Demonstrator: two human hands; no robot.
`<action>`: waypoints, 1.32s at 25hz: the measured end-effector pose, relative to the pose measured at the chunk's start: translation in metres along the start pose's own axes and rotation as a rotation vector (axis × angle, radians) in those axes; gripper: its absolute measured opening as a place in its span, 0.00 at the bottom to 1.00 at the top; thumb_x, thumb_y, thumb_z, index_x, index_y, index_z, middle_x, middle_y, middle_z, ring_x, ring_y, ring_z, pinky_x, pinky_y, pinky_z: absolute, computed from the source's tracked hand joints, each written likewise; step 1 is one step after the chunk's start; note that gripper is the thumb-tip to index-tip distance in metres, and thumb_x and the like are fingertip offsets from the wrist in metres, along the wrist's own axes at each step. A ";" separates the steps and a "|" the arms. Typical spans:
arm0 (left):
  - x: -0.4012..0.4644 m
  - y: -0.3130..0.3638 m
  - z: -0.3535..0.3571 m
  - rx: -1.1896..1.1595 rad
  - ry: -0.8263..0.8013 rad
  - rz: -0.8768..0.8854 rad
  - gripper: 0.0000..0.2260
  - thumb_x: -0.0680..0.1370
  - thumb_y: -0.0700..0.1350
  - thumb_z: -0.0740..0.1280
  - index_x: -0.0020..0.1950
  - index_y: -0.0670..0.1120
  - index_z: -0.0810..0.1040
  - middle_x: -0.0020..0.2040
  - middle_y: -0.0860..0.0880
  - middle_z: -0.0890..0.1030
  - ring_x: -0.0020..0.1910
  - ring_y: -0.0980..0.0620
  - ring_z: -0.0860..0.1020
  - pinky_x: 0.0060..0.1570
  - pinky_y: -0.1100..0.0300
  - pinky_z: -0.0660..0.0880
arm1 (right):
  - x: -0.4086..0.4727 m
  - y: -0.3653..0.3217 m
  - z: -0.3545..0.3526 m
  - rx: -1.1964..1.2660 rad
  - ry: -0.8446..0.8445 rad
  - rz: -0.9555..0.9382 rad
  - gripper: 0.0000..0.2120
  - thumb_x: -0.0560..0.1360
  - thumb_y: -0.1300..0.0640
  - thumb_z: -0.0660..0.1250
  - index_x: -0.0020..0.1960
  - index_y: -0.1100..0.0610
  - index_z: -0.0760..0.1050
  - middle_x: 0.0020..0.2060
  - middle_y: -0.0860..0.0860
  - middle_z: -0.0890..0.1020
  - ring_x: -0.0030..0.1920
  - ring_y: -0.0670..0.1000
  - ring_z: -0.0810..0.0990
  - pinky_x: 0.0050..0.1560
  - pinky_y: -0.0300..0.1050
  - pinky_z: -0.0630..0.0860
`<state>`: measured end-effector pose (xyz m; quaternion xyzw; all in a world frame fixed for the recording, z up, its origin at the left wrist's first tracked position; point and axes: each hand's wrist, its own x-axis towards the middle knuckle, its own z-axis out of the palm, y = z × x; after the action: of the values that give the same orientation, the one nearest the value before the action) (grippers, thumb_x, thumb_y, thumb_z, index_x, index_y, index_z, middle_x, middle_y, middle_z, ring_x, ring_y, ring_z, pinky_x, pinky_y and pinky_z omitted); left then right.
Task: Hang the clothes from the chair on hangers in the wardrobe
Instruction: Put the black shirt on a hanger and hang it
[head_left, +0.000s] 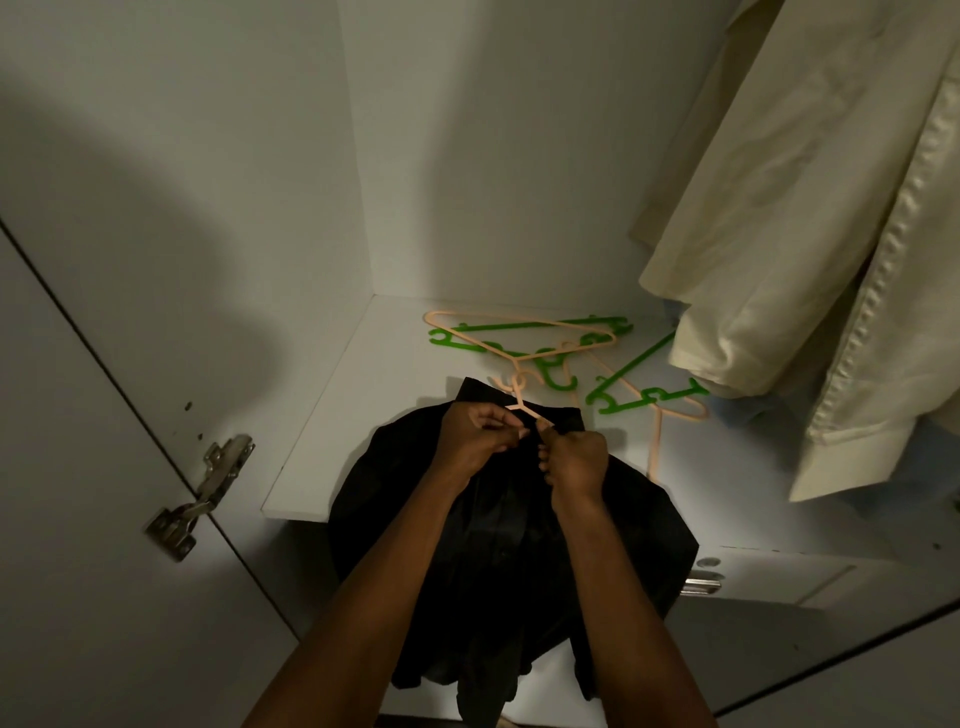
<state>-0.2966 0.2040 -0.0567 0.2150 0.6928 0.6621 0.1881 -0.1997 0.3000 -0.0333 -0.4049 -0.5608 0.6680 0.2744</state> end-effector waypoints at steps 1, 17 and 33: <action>0.000 0.000 0.000 0.002 0.002 0.009 0.09 0.70 0.38 0.80 0.46 0.36 0.85 0.40 0.42 0.86 0.38 0.55 0.82 0.39 0.63 0.78 | 0.000 0.001 0.000 0.010 -0.006 0.001 0.15 0.74 0.64 0.75 0.32 0.61 0.73 0.25 0.55 0.75 0.21 0.47 0.70 0.19 0.36 0.63; -0.003 -0.003 0.001 -0.025 -0.007 0.091 0.06 0.70 0.36 0.79 0.45 0.37 0.85 0.36 0.46 0.85 0.36 0.56 0.81 0.38 0.64 0.77 | 0.004 -0.006 -0.016 0.152 -0.147 0.118 0.06 0.77 0.69 0.69 0.42 0.72 0.77 0.33 0.66 0.83 0.31 0.60 0.85 0.31 0.46 0.83; 0.002 -0.007 -0.004 -0.057 -0.122 0.082 0.05 0.74 0.33 0.75 0.49 0.34 0.85 0.42 0.38 0.86 0.41 0.48 0.84 0.48 0.57 0.81 | 0.028 0.050 0.004 -0.399 0.019 -0.298 0.04 0.65 0.49 0.69 0.36 0.49 0.76 0.30 0.49 0.81 0.33 0.54 0.83 0.34 0.60 0.81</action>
<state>-0.3006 0.2013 -0.0639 0.2776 0.6517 0.6742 0.2089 -0.2128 0.3100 -0.0881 -0.3702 -0.7324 0.4924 0.2898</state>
